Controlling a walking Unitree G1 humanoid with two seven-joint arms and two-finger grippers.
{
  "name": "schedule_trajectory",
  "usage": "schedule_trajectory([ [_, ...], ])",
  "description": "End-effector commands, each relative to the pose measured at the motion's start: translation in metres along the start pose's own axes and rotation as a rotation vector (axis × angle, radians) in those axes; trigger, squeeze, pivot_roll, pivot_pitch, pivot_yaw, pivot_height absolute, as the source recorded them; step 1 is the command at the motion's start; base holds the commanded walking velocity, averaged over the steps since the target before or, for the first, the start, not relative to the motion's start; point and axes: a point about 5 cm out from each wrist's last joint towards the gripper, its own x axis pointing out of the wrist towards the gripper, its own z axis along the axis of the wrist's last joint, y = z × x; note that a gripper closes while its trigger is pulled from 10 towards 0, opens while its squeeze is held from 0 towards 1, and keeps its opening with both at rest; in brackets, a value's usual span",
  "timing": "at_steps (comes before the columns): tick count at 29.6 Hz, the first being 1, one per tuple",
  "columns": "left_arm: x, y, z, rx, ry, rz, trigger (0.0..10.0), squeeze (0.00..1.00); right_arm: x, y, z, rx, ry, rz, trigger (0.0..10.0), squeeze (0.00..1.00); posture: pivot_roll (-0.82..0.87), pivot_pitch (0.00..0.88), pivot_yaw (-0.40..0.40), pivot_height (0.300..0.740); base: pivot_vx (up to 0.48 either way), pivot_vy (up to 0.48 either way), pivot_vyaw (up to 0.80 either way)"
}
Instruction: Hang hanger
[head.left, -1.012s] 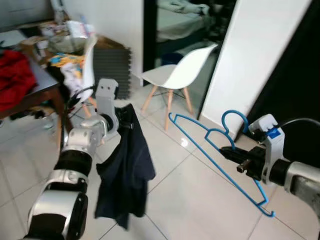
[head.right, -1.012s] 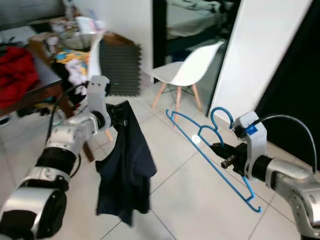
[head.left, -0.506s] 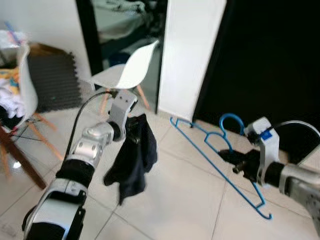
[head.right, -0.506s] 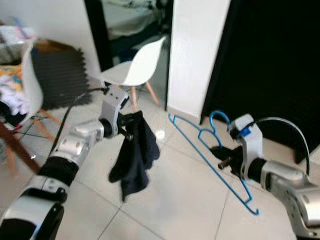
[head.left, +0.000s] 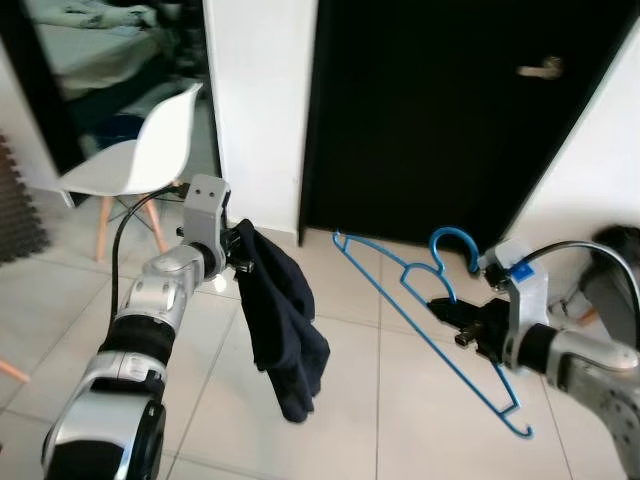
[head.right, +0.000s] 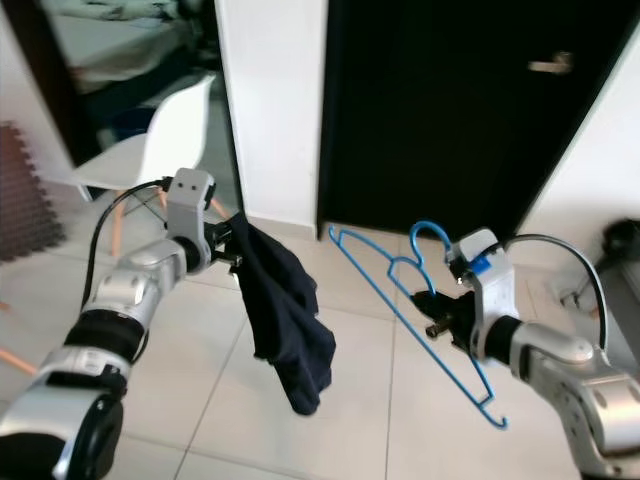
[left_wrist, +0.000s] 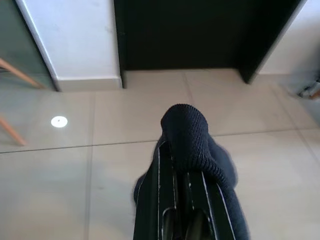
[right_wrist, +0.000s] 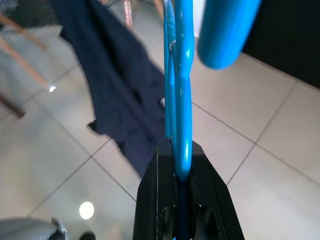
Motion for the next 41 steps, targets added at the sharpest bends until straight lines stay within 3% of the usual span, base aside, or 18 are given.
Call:
schedule_trajectory([
  [1,0.001,-0.014,-0.004,-0.008,0.003,-0.056,10.0,0.00,0.002,0.002,-0.003,0.005,0.006,-0.002,10.0,0.00,-0.03,0.088,-0.013,0.740,0.000,0.000,-0.80],
  [8,0.000,-0.022,-0.013,0.034,0.011,-0.055,10.0,0.00,0.002,0.003,-0.008,0.008,0.027,0.007,10.0,0.00,-0.03,0.082,-0.009,0.740,0.000,0.000,-0.80],
  [19,-0.006,-0.029,-0.019,0.020,-0.001,-0.058,10.0,0.00,0.009,0.006,-0.011,0.038,-0.003,-0.027,10.0,0.00,-0.03,0.075,-0.005,0.740,0.000,0.000,-0.80],
  [25,-0.014,-0.023,-0.031,0.030,0.012,-0.026,10.0,0.00,0.017,0.002,-0.034,0.201,-0.075,-0.107,10.0,0.00,-0.03,0.076,-0.008,0.740,0.000,0.000,-0.80],
  [30,-0.016,-0.021,-0.030,0.022,-0.007,0.000,10.0,0.00,0.019,0.005,-0.043,0.274,-0.103,-0.105,10.0,0.00,-0.03,0.080,-0.008,0.740,0.000,0.000,-0.80],
  [37,-0.012,-0.020,-0.010,-0.025,-0.066,0.028,10.0,0.00,0.018,0.008,-0.048,0.256,-0.081,-0.073,10.0,0.00,-0.03,0.078,-0.008,0.740,0.000,0.000,-0.80],
  [41,-0.008,-0.025,0.010,-0.065,-0.111,0.009,10.0,0.00,0.011,0.006,-0.045,0.168,-0.060,-0.036,10.0,0.00,-0.04,0.076,-0.006,0.740,0.000,0.000,-0.80],
])
